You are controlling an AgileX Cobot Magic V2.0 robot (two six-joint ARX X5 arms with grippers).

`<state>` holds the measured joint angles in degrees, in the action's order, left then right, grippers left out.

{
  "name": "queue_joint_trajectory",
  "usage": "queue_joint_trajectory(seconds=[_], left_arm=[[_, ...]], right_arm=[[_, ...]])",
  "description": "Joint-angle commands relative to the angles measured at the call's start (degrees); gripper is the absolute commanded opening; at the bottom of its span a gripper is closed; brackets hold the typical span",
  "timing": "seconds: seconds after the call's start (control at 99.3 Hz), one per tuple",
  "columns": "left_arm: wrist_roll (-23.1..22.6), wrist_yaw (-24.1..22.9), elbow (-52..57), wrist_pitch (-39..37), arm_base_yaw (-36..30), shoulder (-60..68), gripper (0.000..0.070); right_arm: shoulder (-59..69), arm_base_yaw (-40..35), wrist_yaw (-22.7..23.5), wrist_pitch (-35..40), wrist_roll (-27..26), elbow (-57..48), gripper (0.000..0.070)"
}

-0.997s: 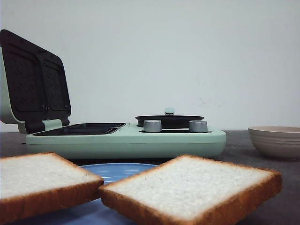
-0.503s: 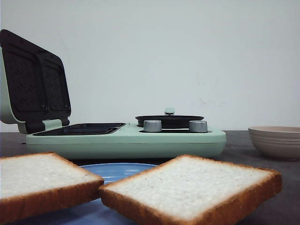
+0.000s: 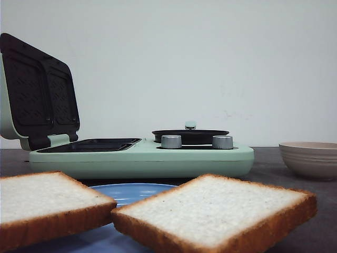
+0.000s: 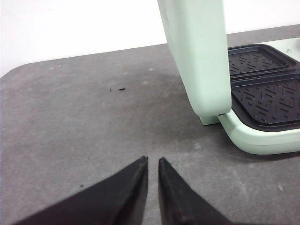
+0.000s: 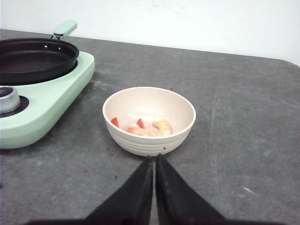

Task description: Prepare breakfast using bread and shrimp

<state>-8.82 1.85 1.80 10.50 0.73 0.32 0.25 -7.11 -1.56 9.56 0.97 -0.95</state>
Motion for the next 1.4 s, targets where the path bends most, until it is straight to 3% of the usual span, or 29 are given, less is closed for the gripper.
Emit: queue_joint_trajectory(seconds=[0.0,0.252,0.544,0.695,0.866,0.926,1.067,1.178,1.279,1.39], left_arm=[[-0.9,0.1,-1.0,0.2,0.1,-0.1,0.0000],[0.3,0.3,-1.0,-0.1,0.1,-0.1,0.0000],[13.8,1.6,-0.9,-5.2,0.1,-0.1,0.0000],[20.2,1.3,-0.8,-6.3,0.1,-0.1,0.0000],[32.3,1.4,-0.2,-5.8,0.1,-0.1,0.0004],[34.8,1.8,1.4,-4.2,0.1,0.0,0.0010],[34.8,2.7,9.8,5.9,-0.1,2.7,0.0011],[31.9,3.9,19.3,12.5,-0.1,9.5,0.0011],[30.4,9.3,27.6,15.8,-0.1,18.1,0.0011],[30.5,18.2,34.5,21.6,-0.1,25.5,0.0011]], right_arm=[[0.0,-0.1,0.0,-0.8,-1.0,0.2,0.0000],[0.0,-0.1,0.0,-3.4,-1.0,0.2,0.0000],[0.0,-0.1,0.5,-4.5,-4.7,0.2,0.0000],[0.0,-0.1,0.5,-4.5,-10.3,0.2,0.0000],[0.0,-0.1,0.5,-4.9,-15.9,-1.1,0.0000],[0.0,-0.1,0.6,-2.8,-17.2,-3.4,0.0000],[3.7,-0.1,0.9,7.7,-21.0,-12.5,0.0000],[11.4,-0.1,4.5,14.5,-21.2,-21.3,0.0000],[20.4,-0.1,7.3,18.6,-20.0,-29.2,0.0000],[28.6,-0.1,8.0,22.8,-15.7,-36.6,0.0000]])
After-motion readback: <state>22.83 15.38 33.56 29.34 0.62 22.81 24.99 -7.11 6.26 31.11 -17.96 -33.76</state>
